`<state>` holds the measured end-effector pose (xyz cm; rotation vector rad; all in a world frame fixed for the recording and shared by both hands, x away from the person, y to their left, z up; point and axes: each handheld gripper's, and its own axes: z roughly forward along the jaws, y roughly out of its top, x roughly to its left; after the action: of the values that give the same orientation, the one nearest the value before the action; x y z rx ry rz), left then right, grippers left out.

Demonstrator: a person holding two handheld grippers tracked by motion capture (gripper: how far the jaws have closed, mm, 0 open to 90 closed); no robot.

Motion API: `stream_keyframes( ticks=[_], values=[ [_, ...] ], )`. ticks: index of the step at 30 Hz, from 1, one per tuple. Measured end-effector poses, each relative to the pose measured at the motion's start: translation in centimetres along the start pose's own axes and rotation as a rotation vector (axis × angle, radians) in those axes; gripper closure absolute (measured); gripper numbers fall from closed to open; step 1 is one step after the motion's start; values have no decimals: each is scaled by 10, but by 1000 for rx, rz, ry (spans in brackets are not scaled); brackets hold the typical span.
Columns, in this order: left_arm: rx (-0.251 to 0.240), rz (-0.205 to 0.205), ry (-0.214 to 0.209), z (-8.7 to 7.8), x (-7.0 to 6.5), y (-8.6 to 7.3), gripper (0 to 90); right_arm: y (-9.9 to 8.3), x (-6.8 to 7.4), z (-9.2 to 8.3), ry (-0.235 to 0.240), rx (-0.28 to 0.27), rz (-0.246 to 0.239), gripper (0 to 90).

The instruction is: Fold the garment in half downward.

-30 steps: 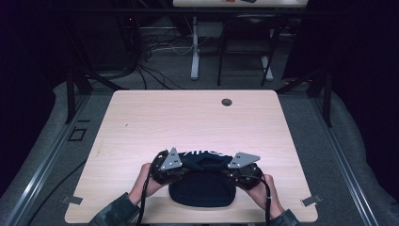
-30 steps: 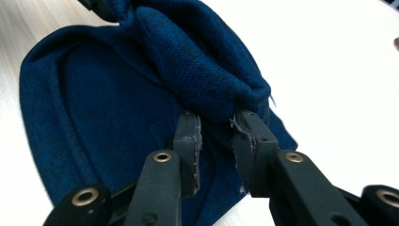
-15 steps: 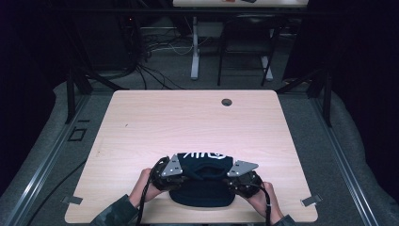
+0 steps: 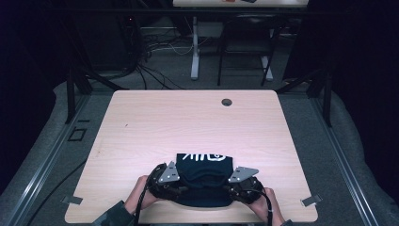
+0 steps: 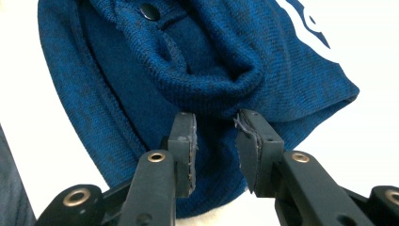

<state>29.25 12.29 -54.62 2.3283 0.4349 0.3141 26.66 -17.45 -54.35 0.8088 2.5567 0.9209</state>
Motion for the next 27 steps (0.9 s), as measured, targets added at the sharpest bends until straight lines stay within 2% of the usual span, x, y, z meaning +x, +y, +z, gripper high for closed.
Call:
stream_keyframes(
  ticks=[2, 5, 9, 14, 18, 21, 24, 27],
  values=[
    [-23, -28, 3, -7, 0, -2, 335, -2, 0, -1, 2, -2, 10, 668],
    [-51, -58, 26, -16, 0, -3, 330, -3, 0, -6, 2, 0, 19, 657],
    [-111, -96, 64, -29, 2, -4, 329, -4, -2, -15, -8, -21, 42, 650],
    [-133, -132, 120, -28, 15, 1, 329, 2, -6, -28, -43, -75, 64, 641],
    [-124, -150, 156, -17, 27, 9, 323, 17, -14, -29, -74, -125, 92, 633],
    [-96, -151, 154, -4, 30, 11, 319, 27, -22, -21, -77, -132, 112, 630],
    [-49, -126, 132, 7, 28, 9, 315, 32, -25, -5, -57, -101, 121, 622],
    [-13, -103, 101, 13, 24, 4, 300, 30, -19, 5, -38, -56, 92, 585]
  ],
)
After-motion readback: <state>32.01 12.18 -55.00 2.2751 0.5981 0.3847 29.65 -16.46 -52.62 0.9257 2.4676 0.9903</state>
